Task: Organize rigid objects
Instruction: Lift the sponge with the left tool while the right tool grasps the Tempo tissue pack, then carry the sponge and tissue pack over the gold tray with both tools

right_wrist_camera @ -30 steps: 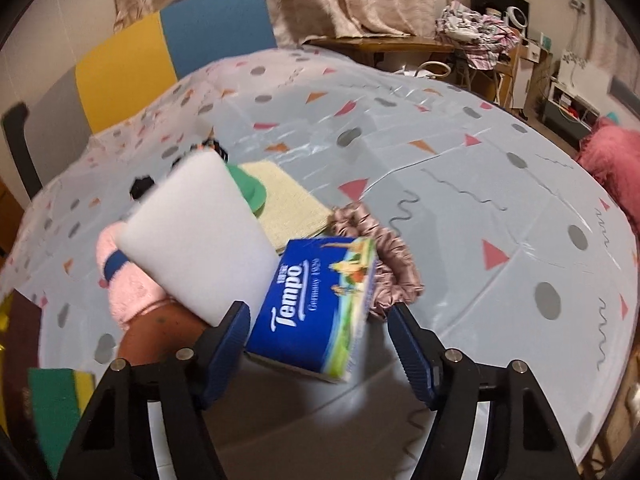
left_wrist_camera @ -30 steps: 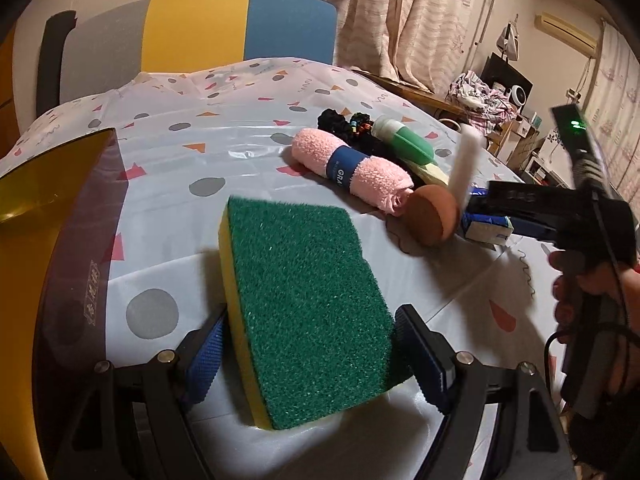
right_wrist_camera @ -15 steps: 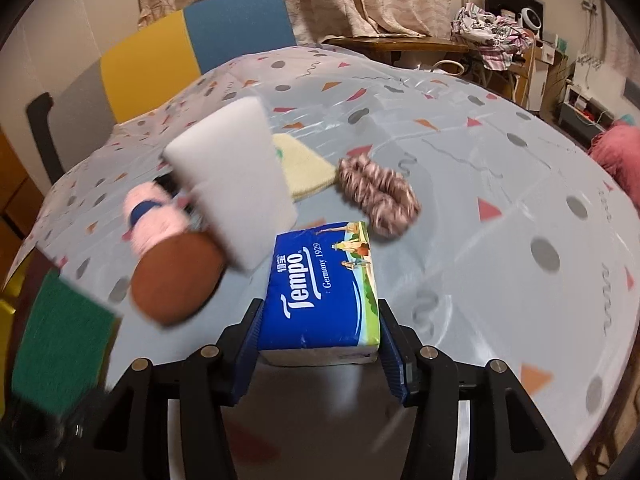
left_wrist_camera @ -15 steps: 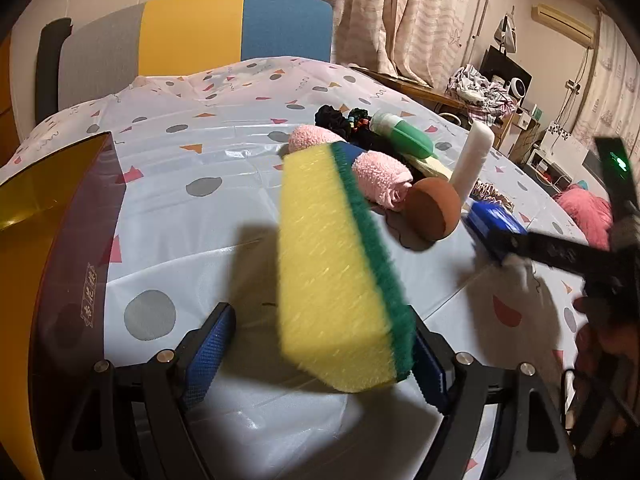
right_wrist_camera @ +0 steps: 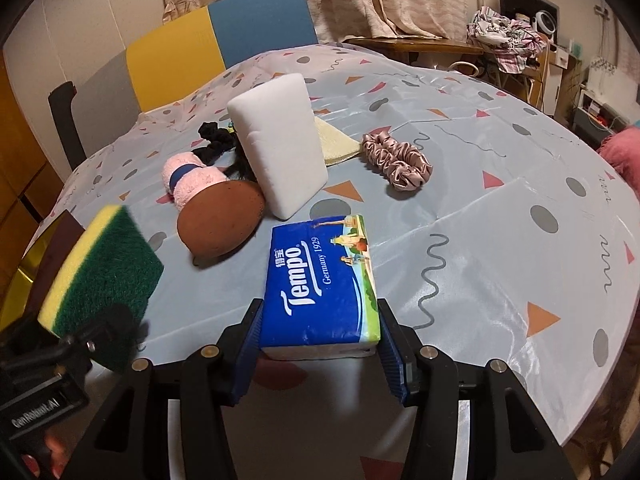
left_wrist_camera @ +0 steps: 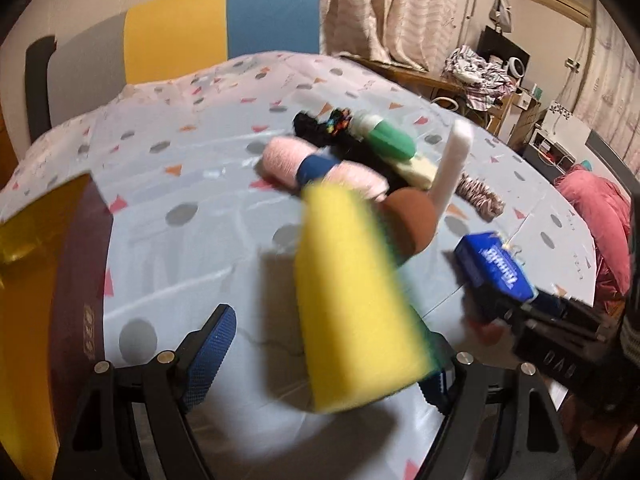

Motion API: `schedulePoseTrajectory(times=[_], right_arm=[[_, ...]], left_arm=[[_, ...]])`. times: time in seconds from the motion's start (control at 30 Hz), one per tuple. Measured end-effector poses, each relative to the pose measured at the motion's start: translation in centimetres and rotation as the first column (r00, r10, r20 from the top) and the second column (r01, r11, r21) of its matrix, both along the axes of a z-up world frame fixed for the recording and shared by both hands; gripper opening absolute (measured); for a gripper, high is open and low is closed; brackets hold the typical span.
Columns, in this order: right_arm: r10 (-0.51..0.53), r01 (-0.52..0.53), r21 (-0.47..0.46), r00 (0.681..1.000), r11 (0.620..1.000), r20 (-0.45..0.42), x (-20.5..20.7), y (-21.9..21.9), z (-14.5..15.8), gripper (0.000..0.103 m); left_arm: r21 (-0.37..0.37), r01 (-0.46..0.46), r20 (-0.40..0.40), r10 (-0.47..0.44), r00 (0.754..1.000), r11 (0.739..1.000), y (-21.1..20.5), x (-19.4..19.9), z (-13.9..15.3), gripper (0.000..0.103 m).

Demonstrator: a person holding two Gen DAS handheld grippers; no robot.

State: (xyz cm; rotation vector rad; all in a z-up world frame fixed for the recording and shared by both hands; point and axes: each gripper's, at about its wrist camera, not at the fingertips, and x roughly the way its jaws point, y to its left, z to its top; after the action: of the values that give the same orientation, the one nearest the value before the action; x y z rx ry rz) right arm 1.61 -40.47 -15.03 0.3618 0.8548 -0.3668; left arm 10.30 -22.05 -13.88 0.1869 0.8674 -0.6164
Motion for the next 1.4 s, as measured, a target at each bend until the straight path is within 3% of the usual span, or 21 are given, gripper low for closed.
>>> schedulePoseTrajectory(times=[0.07,0.1,0.13,0.17,0.2,0.27,0.6,0.77,1.0,1.4], right_arm=[[0.002,-0.002,-0.004,1.0,1.0,0.0,0.0,0.0,0.0,0.054],[0.003,-0.003,-0.008,1.0,1.0,0.0,0.0,0.1,0.0,0.054],[0.004,-0.004,-0.01,1.0,1.0,-0.001,-0.1,0.1,0.0,0.054],[0.004,-0.004,-0.01,1.0,1.0,0.0,-0.1,0.2,0.0,0.054],[0.005,-0.005,-0.01,1.0,1.0,0.0,-0.1,0.2,0.0,0.054],[0.005,-0.005,-0.011,1.0,1.0,-0.001,0.0,0.1,0.0,0.054],[0.036,-0.036,0.049,0.999,0.998,0.008,-0.4,1.4,0.6,0.053],[0.093,-0.094,0.052,0.995,0.994,0.022,-0.4,3.7,1.7,0.053],[0.188,-0.191,0.047,0.981,0.98,0.055,0.7,7.6,3.9,0.053],[0.399,-0.406,0.047,0.91,0.913,0.116,4.6,16.5,7.9,0.053]], left_arm=[[0.016,0.007,0.027,-0.007,1.0,1.0,-0.6,0.1,0.5,0.082],[0.018,0.005,0.032,-0.005,0.999,1.0,-0.7,0.1,0.6,0.067],[0.011,0.003,0.021,-0.003,1.0,1.0,-0.5,0.4,0.6,0.039],[0.004,0.002,-0.009,-0.002,1.0,1.0,-0.4,0.7,0.5,0.028],[-0.018,0.001,-0.06,-0.002,0.998,1.0,0.0,1.2,0.2,0.028],[-0.061,-0.004,-0.085,-0.001,0.996,0.998,0.8,1.4,0.3,0.028],[-0.232,-0.058,-0.147,0.024,0.989,0.971,5.6,0.4,2.9,0.028],[-0.27,-0.083,-0.136,0.047,0.99,0.959,9.0,0.2,5.1,0.028],[-0.259,-0.22,-0.15,0.186,0.971,0.941,16.1,2.6,6.4,0.028],[-0.12,-0.462,-0.215,0.431,0.876,0.879,28.1,10.8,3.5,0.028]])
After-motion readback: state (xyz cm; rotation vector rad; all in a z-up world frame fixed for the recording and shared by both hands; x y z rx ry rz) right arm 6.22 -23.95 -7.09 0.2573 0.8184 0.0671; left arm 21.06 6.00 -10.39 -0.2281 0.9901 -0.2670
